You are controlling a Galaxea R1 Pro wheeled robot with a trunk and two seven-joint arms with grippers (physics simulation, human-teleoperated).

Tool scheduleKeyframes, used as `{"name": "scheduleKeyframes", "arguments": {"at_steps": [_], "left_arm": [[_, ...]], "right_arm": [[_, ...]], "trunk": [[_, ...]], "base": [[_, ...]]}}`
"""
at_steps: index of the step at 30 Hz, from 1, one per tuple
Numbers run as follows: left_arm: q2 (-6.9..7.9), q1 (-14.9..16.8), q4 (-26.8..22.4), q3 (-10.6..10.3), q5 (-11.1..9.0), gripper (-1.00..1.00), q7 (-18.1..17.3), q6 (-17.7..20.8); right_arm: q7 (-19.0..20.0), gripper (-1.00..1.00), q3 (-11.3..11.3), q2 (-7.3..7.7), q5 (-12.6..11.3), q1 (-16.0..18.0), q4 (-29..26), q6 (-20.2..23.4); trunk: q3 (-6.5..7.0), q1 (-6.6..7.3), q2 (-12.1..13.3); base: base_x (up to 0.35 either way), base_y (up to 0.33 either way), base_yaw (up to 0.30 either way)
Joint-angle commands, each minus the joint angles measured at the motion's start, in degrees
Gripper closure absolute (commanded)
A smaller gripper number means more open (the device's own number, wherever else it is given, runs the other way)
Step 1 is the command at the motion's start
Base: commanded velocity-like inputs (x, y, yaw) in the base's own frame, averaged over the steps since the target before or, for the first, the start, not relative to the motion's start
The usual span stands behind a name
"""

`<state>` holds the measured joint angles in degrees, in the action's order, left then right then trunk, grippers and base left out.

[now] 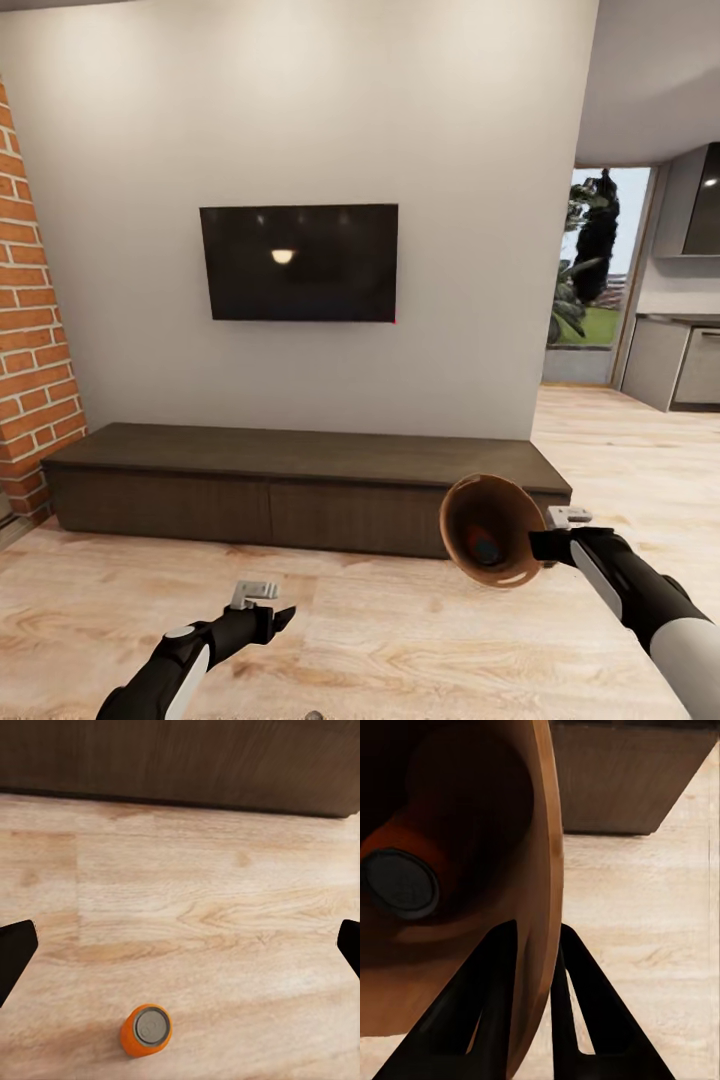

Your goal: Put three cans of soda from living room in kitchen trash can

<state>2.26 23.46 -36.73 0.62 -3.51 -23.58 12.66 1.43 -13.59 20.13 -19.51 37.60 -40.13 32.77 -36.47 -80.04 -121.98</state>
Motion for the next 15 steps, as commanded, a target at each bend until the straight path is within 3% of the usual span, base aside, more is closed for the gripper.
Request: {"name": "scheduleKeyframes", "arguments": {"at_steps": [1,7,11,15], "left_arm": [[-0.01,0.0,0.0,0.0,0.0,-1.00,0.2,0.0],[-0.13,0.0,0.0,0.0,0.0,-1.00,1.6,0.0],[-0.19,0.0,0.0,0.0,0.1,-1.00,1.7,-0.1],[-0.21,0.0,0.1,0.0,0.0,-1.00,1.8,-0.1]], "right_arm": [[0.3,1.00,0.0,0.46,-0.6,0.6,-0.1,0.4],[3.3,1.00,0.0,4.02,-0.8,5.5,-0.2,3.5],[4.2,1.00,0.0,5.53,-0.6,7.7,-0.1,6.0],[4.2,1.00,0.0,5.91,-0.4,8.4,-0.1,7.0]], "trunk": [[-0.18,-0.23,-0.4],[-1.26,-1.54,-2.8],[-1.98,-2.42,-4.4],[-2.70,-3.30,-6.0]], "base": [[0.000,0.000,0.000],[0.000,0.000,0.000],[0.000,0.000,0.000],[0.000,0.000,0.000]]}}
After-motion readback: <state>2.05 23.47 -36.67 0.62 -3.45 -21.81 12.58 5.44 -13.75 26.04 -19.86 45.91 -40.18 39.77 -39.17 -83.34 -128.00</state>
